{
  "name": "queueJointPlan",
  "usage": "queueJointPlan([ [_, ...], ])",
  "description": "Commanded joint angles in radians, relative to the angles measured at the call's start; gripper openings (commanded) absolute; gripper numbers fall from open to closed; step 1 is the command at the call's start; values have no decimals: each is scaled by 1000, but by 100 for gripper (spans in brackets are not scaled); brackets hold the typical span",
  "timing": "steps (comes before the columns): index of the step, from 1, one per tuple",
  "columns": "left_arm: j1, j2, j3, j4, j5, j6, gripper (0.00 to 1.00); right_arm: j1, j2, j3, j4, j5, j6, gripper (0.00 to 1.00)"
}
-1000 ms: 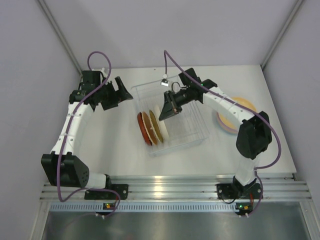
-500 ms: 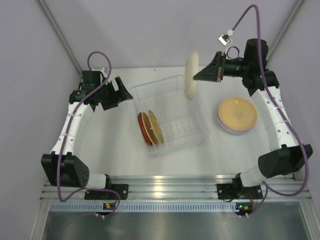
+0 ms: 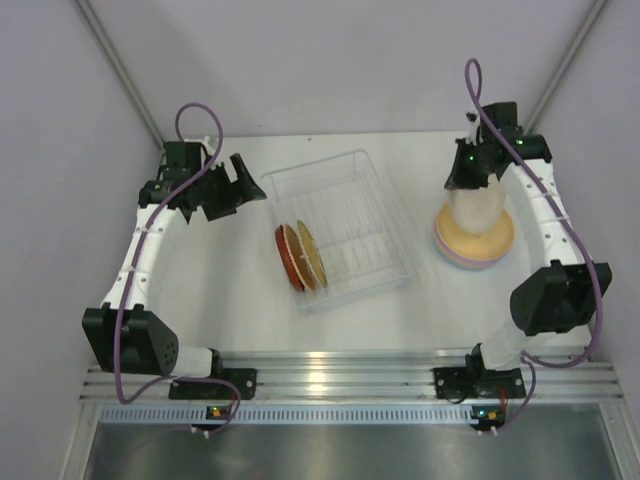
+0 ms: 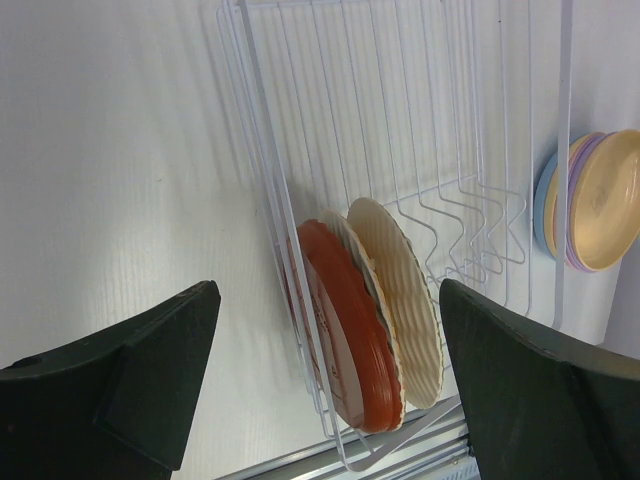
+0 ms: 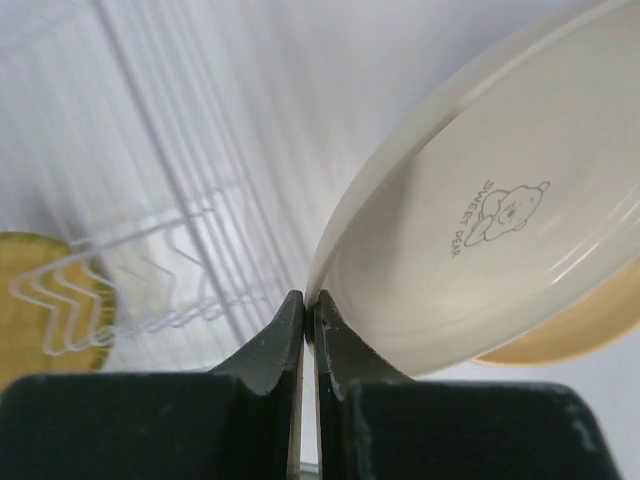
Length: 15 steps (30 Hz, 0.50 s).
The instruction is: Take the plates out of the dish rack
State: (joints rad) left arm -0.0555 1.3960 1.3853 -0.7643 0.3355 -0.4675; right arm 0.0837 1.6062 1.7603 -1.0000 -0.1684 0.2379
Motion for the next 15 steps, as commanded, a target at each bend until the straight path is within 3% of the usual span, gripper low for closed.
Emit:
queueJointPlan([
  [1, -4, -26, -2, 14, 8, 12, 97, -9, 1, -77, -25, 203, -43, 0],
  [6, -4, -22, 6, 10, 8, 13, 96, -7, 27, -137, -26, 270, -52, 0],
  [10, -4, -14, 12, 8, 11, 12, 96, 10, 11, -119, -29, 143, -69, 48],
  [13, -4, -6, 18, 8, 17, 9, 96, 57, -22, -88, -5, -50, -86, 61],
  [15, -6, -3, 20, 10, 17, 6, 96, 108, -37, -71, 14, -144, -80, 63],
])
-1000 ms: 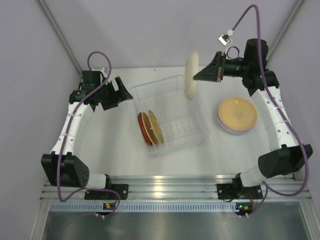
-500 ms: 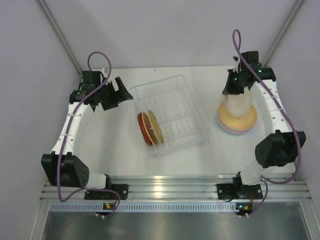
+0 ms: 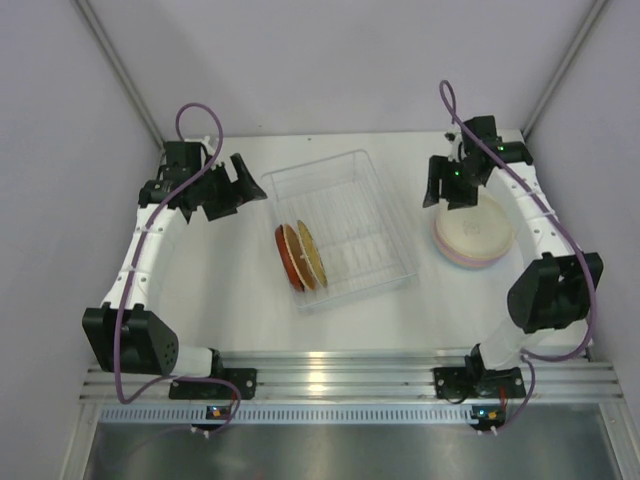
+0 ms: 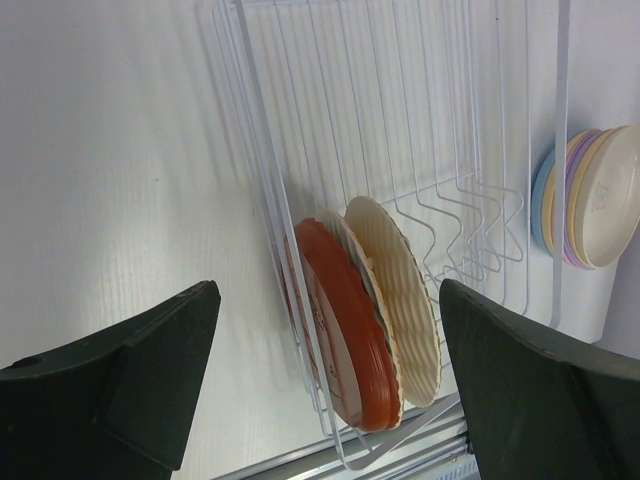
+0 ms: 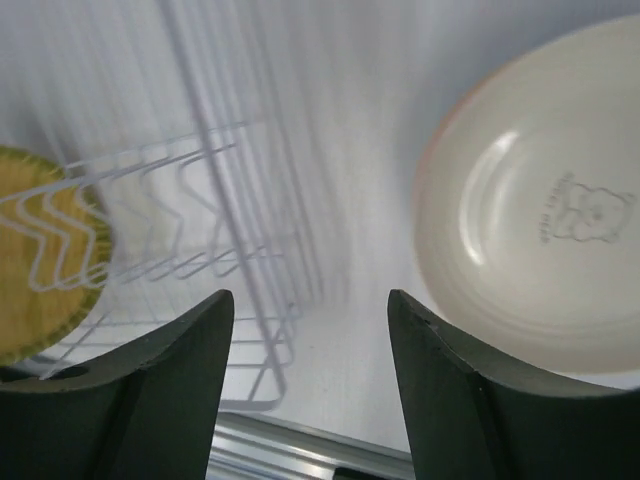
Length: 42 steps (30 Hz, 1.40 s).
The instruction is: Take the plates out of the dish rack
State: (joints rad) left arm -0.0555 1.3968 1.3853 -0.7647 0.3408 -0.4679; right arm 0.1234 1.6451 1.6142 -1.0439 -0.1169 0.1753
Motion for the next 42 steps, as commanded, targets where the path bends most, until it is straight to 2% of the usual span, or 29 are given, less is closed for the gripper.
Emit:
queueJointPlan([
  [1, -6, -2, 21, 8, 15, 8, 96, 90, -79, 76, 89, -304, -16, 63],
  [5, -6, -2, 23, 10, 12, 6, 96, 261, -70, 65, 183, -489, 6, 63],
  [7, -6, -4, 23, 8, 9, 8, 96, 317, -45, 56, 222, -527, 33, 63],
  [11, -6, -10, 20, 4, 4, 11, 96, 435, 36, 73, 268, -504, 69, 63],
  [21, -6, -19, 15, 2, -11, 15, 96, 668, 215, 315, 110, -153, 20, 61],
  [31, -6, -32, 1, 7, -23, 20, 97, 800, 346, 443, 4, 32, 6, 60],
  [33, -6, -33, 0, 4, -25, 23, 97, 821, 370, 460, -24, 110, 23, 57],
  [37, -6, -36, -6, 1, -29, 25, 97, 823, 400, 478, -73, 247, 62, 43],
  [42, -6, -38, -8, 2, -26, 26, 97, 825, 403, 470, -93, 281, 69, 27],
])
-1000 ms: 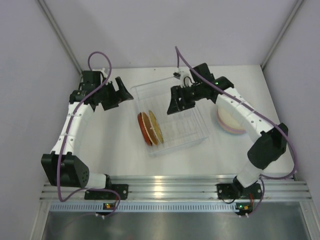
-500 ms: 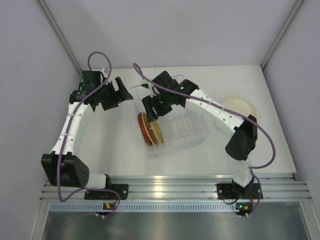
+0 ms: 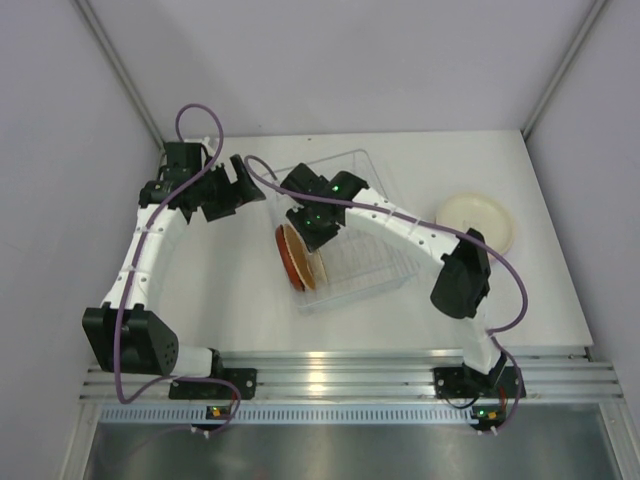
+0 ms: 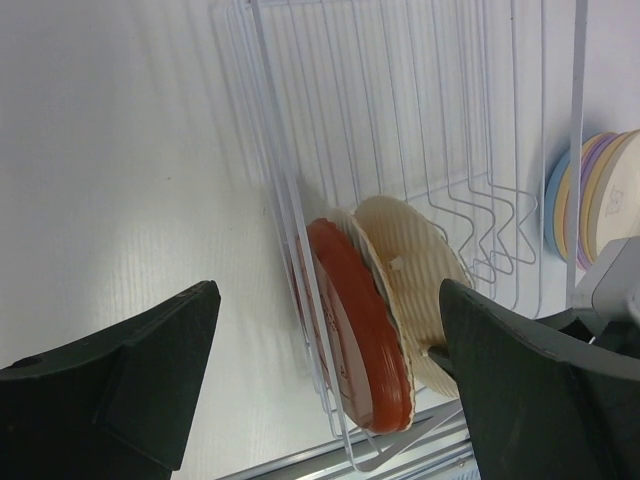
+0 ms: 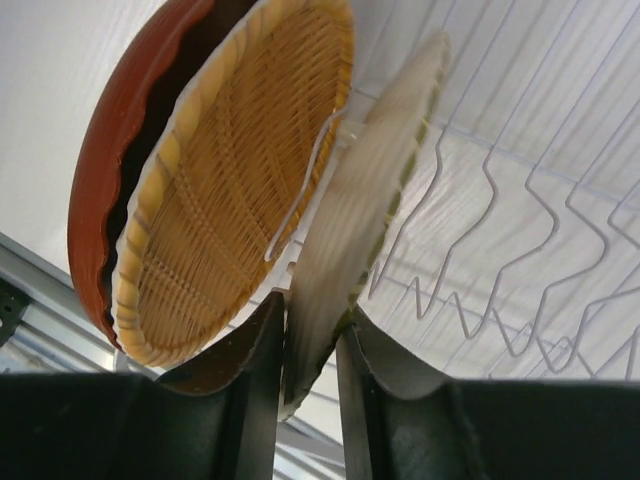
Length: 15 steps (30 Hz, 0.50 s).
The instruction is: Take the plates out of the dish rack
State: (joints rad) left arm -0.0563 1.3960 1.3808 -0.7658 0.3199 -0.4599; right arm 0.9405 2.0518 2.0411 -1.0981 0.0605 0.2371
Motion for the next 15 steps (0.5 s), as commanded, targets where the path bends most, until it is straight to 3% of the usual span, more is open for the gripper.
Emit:
queueJointPlan([
  [1, -5, -35, -3, 2, -5, 17, 97, 7, -5, 41, -37, 92, 4, 23],
  [6, -5, -40, -2, 2, -8, 18, 97, 6, -27, 37, -17, 27, -1, 4],
  [15, -5, -37, 0, 5, 1, 15, 97, -28, -65, 191, -94, -8, -2, 0],
])
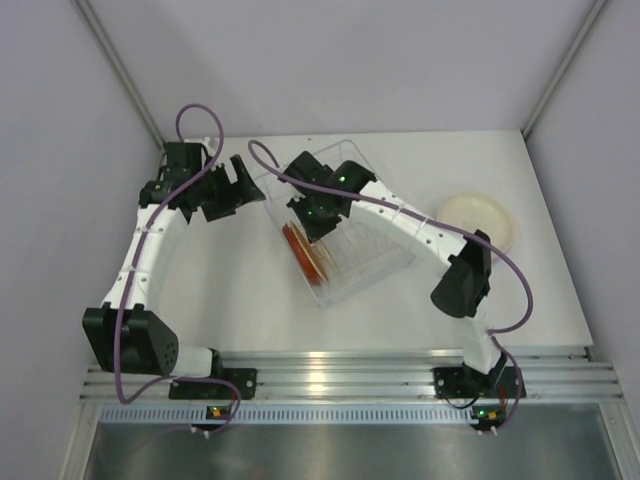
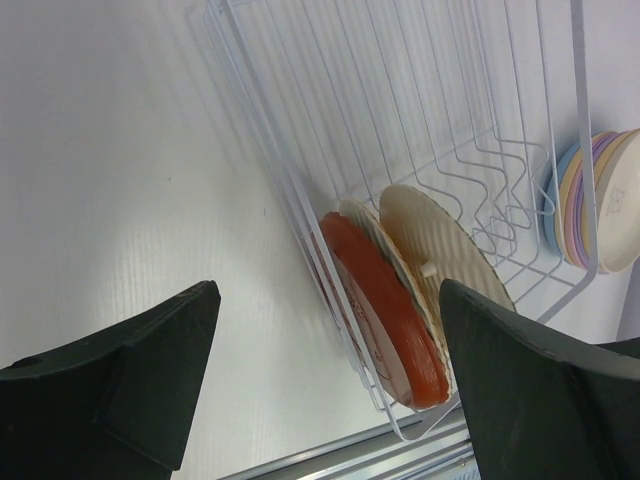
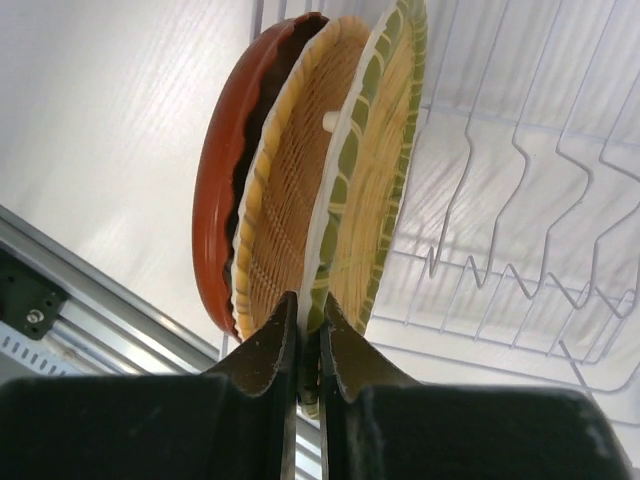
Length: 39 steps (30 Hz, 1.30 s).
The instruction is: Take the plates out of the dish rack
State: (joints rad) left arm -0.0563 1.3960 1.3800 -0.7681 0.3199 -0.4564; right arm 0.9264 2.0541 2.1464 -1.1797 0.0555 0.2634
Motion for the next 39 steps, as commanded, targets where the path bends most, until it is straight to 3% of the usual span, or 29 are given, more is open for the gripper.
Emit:
queueJointPlan([
  [1, -5, -37, -1, 6, 2, 10, 97, -27, -77, 87, -11, -11, -26, 0],
  [5, -5, -38, -2, 7, 4, 10, 97, -58, -126, 92, -14, -20, -15, 0],
  [9, -5, -42, -4, 6, 7, 10, 97, -106, -187, 86, -21, 88, 10, 0],
  [17, -5, -37, -6, 10, 16, 4, 97, -282, -351, -2, -9, 167, -1, 0],
  [20, -5, -34, -4, 10, 18, 4, 97, -336, -388, -23, -34, 280, -13, 0],
  [24, -5, -29, -2, 12, 24, 4, 97, -382, -388, -69, -115, 594, -16, 0],
  [31, -5, -29, -4, 13, 25, 2, 97, -520, -419, -376, -23, 717, -21, 0],
  [39, -5, -26, 4, 12, 27, 2, 97, -575, -358, -545, 109, 727, -55, 0],
])
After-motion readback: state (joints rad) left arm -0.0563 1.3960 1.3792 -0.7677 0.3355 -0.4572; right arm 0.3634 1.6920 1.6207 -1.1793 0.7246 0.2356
